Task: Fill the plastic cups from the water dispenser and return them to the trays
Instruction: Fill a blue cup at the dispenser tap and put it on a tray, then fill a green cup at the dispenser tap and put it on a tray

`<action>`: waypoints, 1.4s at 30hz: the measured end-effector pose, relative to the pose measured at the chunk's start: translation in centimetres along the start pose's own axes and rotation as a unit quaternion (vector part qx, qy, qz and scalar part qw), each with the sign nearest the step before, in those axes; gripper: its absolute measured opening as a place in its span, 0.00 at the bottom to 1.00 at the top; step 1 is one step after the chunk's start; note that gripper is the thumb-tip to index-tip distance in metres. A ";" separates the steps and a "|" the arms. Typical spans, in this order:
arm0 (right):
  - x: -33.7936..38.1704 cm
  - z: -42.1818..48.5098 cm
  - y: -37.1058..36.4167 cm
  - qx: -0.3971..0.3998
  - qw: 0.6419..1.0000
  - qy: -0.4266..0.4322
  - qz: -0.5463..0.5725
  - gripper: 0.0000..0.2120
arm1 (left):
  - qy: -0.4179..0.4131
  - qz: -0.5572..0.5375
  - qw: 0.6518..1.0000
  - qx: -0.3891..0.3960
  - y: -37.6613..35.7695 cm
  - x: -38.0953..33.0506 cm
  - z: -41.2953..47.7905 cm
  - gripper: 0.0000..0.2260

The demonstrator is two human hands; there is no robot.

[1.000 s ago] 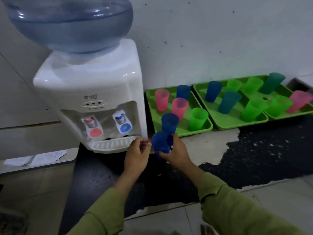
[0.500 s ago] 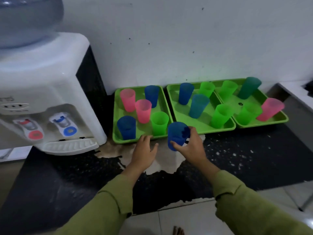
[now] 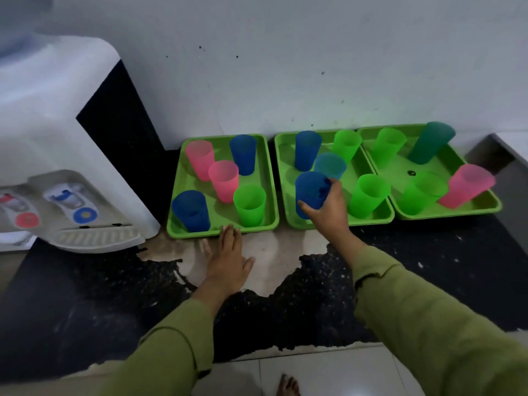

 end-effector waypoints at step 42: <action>-9.3 3.5 9.4 -0.166 0.976 -0.141 -0.009 0.39 | -0.180 -0.208 0.958 -0.077 1.7 -8.8 -0.4 0.16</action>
Point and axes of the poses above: each hand's wrist, its own z-axis towards the middle knuckle, its own y-axis out of the back of the hand, x = y × z, the point moved 9 cm from there along z, towards the middle knuckle, and after that the axes turned 4 degrees about -y, right-handed, at the moved point
